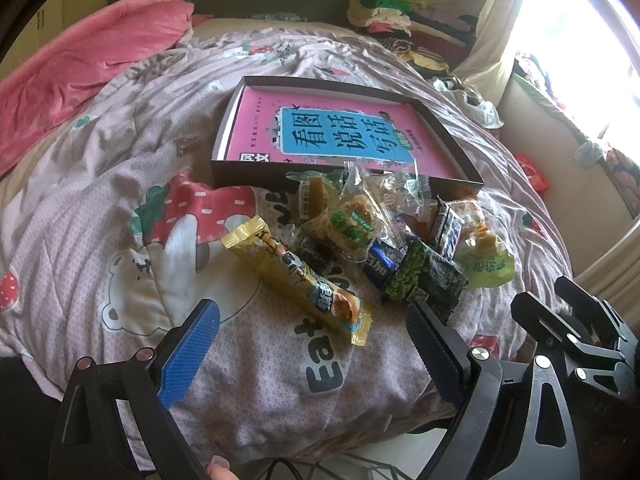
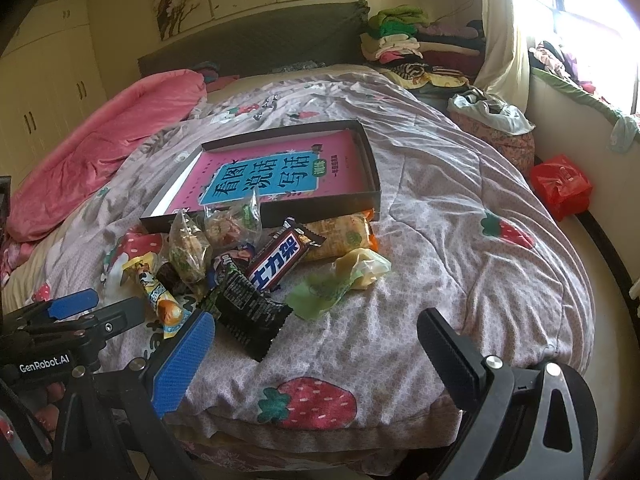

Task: Organize snacks

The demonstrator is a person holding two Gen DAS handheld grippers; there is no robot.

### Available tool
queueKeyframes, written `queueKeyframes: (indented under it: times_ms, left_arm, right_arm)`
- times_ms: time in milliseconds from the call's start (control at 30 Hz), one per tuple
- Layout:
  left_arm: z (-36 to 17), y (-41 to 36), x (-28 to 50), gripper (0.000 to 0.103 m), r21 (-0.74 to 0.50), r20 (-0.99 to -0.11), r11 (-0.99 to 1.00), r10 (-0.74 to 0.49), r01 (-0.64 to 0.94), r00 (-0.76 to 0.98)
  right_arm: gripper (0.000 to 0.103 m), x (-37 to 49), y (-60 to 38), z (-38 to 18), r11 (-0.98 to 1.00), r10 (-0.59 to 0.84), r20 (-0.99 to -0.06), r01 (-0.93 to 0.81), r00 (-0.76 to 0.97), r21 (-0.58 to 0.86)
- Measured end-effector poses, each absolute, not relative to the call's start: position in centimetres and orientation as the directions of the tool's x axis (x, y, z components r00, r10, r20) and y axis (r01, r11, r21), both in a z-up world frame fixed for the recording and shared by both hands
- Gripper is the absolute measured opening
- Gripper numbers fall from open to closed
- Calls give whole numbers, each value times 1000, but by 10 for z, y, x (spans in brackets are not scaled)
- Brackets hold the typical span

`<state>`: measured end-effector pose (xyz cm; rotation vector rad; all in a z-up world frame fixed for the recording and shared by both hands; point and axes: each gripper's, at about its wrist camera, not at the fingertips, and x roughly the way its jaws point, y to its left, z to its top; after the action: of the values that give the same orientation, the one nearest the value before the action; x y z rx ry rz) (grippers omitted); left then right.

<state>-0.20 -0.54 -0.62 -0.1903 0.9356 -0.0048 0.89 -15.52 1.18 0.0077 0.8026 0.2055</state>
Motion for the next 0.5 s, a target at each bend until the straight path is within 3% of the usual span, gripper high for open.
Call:
queueKeyframes:
  times_ms: [500]
  left_arm:
    - [-20, 16, 6, 94, -256, -833, 959, -154, -123, 531]
  right_arm:
    - [102, 12, -144, 6, 972, 202, -727, -224, 656, 68]
